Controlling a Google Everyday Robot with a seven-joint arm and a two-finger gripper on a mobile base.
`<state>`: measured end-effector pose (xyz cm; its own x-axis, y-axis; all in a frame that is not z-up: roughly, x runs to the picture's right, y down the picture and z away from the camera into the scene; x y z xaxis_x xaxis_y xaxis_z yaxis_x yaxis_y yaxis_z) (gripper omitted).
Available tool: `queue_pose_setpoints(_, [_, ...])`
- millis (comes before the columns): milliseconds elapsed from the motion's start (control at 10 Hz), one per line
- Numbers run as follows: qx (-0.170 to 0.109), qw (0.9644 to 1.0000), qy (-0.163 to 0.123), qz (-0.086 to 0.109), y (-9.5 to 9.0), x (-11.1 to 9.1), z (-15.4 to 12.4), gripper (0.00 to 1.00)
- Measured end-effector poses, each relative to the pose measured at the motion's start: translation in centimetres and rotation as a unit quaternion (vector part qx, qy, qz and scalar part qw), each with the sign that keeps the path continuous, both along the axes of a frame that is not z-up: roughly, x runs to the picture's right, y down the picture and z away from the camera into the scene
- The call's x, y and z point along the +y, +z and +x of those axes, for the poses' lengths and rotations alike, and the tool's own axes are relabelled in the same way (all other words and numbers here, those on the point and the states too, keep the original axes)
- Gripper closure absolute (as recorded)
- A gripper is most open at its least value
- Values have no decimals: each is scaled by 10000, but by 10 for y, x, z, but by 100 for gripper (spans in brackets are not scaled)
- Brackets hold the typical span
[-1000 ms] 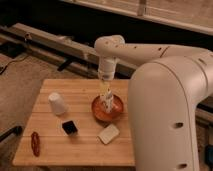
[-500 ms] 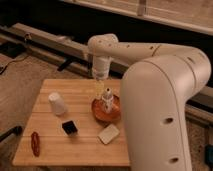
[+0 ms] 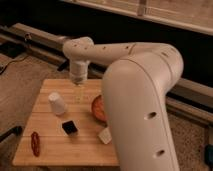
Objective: Place the ceramic cup over the eraser
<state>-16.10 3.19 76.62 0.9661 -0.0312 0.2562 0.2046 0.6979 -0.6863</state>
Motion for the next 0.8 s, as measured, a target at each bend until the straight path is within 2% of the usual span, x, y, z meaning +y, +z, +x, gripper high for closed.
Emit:
queue_pose_setpoints(200, [-309,9993,-228,-8,8,11,-42,20])
queue_pose_setpoints(400, [-553,9977,-404,4,23,14,-74,20])
queue_pose_setpoints(800, [-796,9945,-687,13,48,8,-111,20])
